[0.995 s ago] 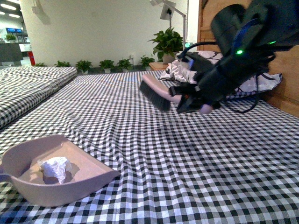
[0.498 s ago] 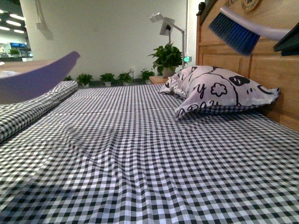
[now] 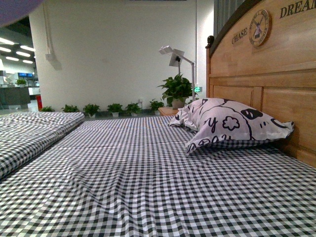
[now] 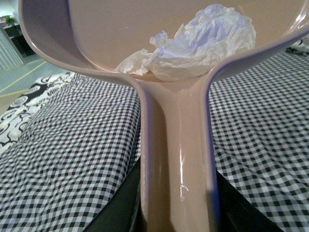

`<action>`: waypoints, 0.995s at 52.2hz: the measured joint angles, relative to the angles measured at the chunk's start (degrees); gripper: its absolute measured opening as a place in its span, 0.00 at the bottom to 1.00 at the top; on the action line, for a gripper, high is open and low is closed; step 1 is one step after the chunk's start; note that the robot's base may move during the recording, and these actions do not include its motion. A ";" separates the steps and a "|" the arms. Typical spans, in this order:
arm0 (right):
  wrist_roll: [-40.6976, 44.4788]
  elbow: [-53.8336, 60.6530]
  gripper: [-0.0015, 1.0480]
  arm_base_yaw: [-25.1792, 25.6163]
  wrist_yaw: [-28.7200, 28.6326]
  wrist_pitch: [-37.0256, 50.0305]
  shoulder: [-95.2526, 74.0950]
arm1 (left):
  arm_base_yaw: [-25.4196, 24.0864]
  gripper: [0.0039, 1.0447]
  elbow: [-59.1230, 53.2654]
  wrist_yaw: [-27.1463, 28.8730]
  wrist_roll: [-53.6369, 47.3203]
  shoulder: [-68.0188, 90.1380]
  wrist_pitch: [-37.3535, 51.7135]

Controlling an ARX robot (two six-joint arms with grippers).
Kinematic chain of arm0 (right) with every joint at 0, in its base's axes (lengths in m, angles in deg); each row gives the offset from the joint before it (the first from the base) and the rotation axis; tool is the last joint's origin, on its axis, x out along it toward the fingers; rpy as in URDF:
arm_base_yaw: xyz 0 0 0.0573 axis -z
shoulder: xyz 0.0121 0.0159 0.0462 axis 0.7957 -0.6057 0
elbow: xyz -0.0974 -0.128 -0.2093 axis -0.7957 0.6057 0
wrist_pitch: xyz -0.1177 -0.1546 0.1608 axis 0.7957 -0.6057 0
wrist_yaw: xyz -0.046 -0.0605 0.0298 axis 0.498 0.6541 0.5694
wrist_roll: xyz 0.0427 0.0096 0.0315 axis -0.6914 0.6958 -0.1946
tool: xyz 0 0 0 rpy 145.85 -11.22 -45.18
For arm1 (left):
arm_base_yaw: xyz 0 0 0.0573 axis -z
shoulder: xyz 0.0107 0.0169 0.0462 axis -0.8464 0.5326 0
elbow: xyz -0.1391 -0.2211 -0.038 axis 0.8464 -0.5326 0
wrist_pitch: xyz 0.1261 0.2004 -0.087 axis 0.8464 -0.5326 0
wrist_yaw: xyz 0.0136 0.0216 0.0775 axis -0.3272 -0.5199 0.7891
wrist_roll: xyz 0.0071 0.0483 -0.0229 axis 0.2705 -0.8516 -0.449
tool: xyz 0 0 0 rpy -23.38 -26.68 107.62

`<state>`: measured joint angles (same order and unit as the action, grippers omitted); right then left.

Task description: Clean up trash

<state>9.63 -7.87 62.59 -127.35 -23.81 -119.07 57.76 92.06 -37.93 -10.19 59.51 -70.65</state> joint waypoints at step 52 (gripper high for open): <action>-16.37 12.48 0.19 -7.30 19.17 -6.32 25.46 | 39.52 0.24 -14.27 45.83 -3.85 -22.47 7.28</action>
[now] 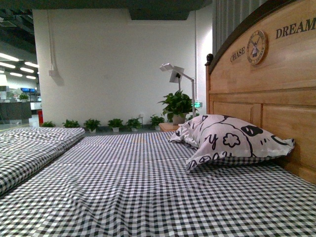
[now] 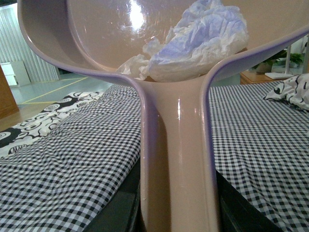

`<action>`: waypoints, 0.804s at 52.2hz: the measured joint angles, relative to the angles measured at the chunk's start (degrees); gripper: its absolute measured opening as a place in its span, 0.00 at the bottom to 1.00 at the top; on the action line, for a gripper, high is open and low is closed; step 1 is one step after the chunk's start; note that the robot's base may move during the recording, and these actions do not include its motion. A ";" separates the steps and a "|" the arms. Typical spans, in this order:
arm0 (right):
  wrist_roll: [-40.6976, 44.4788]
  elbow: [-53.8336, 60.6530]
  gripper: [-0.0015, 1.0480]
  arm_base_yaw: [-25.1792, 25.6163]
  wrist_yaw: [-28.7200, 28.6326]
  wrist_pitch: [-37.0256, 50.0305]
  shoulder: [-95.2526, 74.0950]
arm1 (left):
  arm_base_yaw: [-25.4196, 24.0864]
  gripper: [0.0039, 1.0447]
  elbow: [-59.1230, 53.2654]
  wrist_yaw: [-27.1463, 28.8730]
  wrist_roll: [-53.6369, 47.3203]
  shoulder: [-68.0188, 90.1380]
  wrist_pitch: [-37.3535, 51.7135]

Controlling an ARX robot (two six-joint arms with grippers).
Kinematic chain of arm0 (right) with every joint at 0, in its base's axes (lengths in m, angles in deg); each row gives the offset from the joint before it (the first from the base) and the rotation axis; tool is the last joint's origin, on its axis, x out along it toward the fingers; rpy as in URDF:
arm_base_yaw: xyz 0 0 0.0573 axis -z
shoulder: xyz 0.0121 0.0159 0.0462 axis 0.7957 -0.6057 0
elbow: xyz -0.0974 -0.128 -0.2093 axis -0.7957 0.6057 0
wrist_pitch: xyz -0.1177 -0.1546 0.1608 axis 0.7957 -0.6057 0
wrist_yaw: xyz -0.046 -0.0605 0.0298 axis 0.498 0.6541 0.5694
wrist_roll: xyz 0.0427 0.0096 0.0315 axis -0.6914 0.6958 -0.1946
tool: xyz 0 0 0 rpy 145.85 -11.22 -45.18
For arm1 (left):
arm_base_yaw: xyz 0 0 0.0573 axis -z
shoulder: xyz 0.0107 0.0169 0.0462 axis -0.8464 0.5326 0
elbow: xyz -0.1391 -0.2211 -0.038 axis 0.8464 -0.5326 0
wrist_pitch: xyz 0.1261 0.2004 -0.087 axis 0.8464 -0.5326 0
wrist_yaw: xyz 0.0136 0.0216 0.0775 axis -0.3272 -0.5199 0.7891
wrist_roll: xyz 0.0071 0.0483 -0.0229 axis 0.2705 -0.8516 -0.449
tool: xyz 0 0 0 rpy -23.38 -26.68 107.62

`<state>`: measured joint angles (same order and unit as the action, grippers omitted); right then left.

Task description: Clean up trash

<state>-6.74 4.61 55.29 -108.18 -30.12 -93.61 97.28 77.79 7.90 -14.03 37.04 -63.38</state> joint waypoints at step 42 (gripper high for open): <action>0.15 0.11 0.19 0.57 0.52 0.00 0.22 | 0.52 0.24 -0.33 0.11 -0.04 0.15 0.11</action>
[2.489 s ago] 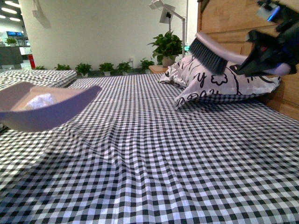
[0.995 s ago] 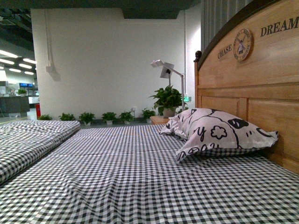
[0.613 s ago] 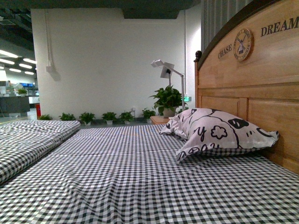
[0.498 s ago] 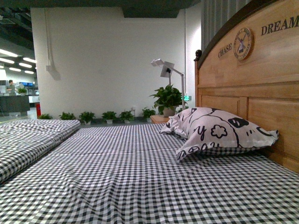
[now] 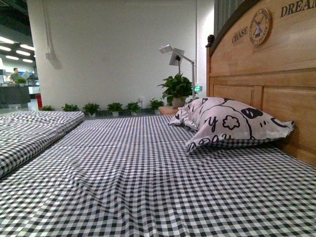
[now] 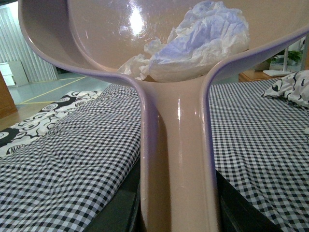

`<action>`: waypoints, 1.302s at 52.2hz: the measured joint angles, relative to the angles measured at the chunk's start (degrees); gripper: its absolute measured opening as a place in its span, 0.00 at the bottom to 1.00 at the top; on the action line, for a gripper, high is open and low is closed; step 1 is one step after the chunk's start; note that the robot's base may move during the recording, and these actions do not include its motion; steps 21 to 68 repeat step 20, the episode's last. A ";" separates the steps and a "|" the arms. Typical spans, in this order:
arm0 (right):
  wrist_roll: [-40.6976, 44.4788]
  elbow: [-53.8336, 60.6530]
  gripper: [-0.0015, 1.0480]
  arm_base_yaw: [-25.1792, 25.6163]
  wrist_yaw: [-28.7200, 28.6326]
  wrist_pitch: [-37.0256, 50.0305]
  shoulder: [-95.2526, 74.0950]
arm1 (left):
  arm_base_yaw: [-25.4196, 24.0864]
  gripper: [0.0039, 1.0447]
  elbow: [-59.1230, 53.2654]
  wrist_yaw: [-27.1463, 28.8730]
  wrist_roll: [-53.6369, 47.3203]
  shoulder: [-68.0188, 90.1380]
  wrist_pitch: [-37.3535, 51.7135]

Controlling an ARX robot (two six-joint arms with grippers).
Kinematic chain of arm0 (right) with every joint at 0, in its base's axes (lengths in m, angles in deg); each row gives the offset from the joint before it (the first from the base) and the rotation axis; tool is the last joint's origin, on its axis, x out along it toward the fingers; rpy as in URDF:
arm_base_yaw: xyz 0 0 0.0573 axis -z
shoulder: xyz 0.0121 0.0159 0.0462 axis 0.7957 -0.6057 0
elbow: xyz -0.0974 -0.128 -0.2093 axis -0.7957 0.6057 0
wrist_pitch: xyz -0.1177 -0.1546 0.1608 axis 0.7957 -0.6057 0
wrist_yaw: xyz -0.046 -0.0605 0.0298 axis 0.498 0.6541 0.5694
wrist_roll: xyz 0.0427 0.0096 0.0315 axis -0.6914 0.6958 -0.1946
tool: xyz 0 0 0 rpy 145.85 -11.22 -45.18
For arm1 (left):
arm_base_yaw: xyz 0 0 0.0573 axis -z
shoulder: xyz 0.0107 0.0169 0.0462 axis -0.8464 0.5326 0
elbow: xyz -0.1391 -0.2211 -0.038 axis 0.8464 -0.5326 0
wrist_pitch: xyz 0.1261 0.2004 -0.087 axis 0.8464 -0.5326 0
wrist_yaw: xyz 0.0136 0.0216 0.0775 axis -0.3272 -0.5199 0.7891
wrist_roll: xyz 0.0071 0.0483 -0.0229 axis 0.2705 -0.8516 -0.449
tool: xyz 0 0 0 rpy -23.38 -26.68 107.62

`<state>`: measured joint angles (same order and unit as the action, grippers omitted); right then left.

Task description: Clean up trash

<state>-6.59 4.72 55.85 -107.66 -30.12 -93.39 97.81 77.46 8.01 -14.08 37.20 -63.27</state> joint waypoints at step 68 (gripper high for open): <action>0.00 0.00 0.19 0.00 0.00 0.00 0.00 | 0.00 0.24 0.00 0.00 0.00 0.00 0.00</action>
